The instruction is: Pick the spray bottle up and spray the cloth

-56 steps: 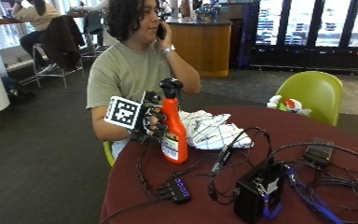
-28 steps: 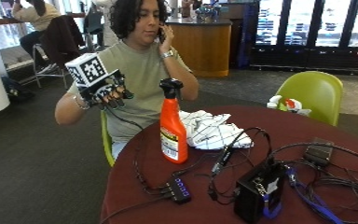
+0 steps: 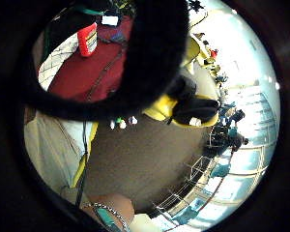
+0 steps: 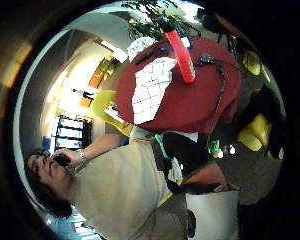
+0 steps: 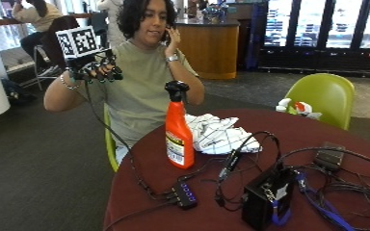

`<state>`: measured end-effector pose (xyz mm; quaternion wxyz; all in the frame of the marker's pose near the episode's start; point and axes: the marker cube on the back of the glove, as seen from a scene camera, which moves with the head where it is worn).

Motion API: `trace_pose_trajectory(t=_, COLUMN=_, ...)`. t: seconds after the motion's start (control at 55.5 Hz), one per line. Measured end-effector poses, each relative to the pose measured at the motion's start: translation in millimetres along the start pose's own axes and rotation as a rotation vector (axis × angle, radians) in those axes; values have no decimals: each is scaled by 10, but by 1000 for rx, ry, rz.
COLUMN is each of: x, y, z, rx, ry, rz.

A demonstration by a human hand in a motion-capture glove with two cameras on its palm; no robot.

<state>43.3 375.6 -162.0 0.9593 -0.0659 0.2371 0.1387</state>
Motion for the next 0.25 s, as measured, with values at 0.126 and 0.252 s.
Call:
trace_pose_trajectory(t=0.126, x=-7, y=8, z=-48, rx=10, ry=3, rz=8)
trace_pose_trajectory(t=0.252, x=-1, y=-12, z=-62, rx=9, ry=-2, rz=12)
